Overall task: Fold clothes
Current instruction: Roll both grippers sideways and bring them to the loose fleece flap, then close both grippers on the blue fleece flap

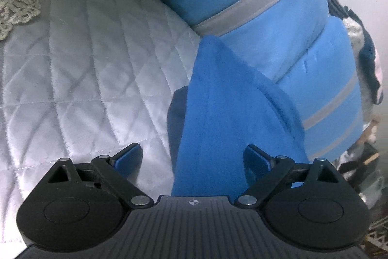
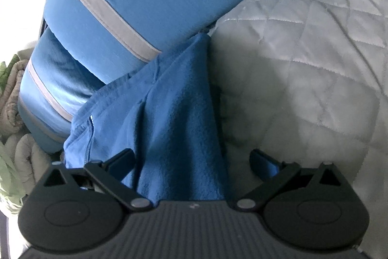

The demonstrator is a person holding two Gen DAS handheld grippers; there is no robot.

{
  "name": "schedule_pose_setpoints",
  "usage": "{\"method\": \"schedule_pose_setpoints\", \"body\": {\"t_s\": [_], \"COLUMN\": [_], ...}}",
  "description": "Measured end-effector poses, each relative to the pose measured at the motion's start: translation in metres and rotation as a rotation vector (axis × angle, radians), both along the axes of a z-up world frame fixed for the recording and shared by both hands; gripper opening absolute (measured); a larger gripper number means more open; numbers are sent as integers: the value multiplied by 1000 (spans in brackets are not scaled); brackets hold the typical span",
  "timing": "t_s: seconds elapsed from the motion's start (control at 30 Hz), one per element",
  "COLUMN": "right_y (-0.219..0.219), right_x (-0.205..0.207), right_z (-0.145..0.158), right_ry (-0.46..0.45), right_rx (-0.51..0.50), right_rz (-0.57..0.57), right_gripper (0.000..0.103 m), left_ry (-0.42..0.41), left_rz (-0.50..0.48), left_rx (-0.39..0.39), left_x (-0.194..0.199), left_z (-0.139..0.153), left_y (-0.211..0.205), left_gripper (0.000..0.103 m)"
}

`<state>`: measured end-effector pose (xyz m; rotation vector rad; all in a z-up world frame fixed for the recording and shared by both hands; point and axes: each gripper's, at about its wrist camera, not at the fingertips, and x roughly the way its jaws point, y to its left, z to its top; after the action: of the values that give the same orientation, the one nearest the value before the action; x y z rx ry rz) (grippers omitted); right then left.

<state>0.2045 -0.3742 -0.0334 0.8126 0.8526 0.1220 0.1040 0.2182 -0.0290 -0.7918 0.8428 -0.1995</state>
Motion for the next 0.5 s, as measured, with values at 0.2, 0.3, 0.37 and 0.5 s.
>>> {"method": "schedule_pose_setpoints", "body": {"t_s": [0.2,0.3,0.37,0.5], "right_y": [-8,-6,-3,10], "right_x": [4,6,6,7], "right_z": [-14,-20,-20,-17], "right_ry": [-43,-55,-62,-76], "right_rx": [208,258,249,205], "right_rz": [9,16,29,72], "right_gripper": [102,102,101,92], "left_ry": [19,22,24,27], "left_rz": [-94,-127,-131,-117], "left_rx": [-204,-164,-141,-106], "left_x": [13,19,20,17], "left_z": [-11,-11,-9,-5], "left_y": [0,-15,-20,-26], "left_gripper": [94,94,94,52]}}
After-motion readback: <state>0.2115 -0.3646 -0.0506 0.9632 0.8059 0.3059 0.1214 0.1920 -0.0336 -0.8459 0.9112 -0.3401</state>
